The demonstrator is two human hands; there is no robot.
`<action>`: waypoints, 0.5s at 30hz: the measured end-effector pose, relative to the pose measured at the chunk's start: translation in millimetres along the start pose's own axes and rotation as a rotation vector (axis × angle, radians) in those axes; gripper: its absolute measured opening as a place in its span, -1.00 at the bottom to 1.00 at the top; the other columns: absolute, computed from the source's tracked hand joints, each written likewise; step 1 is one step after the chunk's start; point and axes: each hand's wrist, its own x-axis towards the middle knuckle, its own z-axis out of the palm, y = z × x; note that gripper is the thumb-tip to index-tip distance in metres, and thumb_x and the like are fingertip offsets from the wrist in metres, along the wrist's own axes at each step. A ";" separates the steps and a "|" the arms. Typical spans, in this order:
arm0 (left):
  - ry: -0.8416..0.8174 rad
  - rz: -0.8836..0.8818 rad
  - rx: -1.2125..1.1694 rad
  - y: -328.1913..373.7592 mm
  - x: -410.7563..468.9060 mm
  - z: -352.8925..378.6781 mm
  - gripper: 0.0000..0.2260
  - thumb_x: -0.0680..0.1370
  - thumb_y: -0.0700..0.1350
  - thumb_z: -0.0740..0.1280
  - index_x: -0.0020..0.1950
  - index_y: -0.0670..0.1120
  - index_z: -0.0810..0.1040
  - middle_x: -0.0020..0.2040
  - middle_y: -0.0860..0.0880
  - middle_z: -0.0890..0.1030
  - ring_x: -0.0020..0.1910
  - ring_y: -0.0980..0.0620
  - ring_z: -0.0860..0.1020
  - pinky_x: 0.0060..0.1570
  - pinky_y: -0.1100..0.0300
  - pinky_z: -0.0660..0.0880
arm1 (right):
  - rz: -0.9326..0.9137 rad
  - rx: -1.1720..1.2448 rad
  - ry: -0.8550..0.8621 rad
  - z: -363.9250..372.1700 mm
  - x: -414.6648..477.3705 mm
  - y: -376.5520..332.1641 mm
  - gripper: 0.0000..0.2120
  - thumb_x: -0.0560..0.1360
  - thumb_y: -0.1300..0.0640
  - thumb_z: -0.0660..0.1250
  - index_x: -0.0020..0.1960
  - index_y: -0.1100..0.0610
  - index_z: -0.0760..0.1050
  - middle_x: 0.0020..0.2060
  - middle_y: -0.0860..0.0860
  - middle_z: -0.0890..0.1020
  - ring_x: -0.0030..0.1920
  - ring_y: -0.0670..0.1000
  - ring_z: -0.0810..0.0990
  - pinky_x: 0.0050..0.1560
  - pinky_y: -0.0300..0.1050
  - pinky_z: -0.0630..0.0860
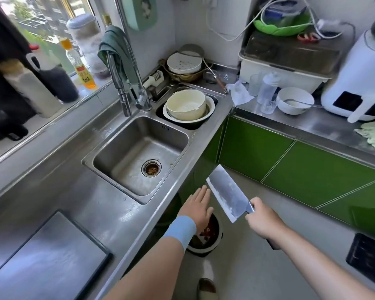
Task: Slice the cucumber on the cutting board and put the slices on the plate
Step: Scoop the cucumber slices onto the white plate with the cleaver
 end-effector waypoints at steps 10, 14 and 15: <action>0.171 0.382 0.079 29.6 -6.7 11.4 -0.38 0.63 0.24 -0.19 0.57 -0.05 -0.25 0.57 0.03 -0.25 0.52 0.11 -0.30 0.51 0.03 -0.19 | 0.056 0.199 -0.092 -17.5 7.5 -2.8 -0.85 0.49 0.24 0.16 0.03 0.10 0.41 -0.24 0.08 0.45 -0.44 0.03 0.35 -0.44 -0.19 0.30; 0.068 0.102 0.020 8.9 12.8 -8.6 -0.39 0.60 0.27 -0.28 0.56 -0.01 -0.31 0.55 0.07 -0.32 0.50 0.14 -0.33 0.52 0.00 -0.16 | 0.060 0.240 -0.139 -32.3 6.2 2.9 -0.89 0.46 0.27 0.12 -0.07 0.10 0.34 -0.30 0.03 0.40 -0.52 0.00 0.27 -0.44 -0.21 0.26; 0.014 0.025 0.009 0.5 16.5 -13.1 -0.38 0.60 0.27 -0.28 0.56 -0.01 -0.30 0.55 0.06 -0.31 0.51 0.12 -0.30 0.52 0.00 -0.15 | 0.058 0.238 -0.142 -34.9 5.4 3.9 -0.89 0.46 0.28 0.12 -0.09 0.09 0.32 -0.30 0.03 0.39 -0.53 0.00 0.26 -0.44 -0.21 0.25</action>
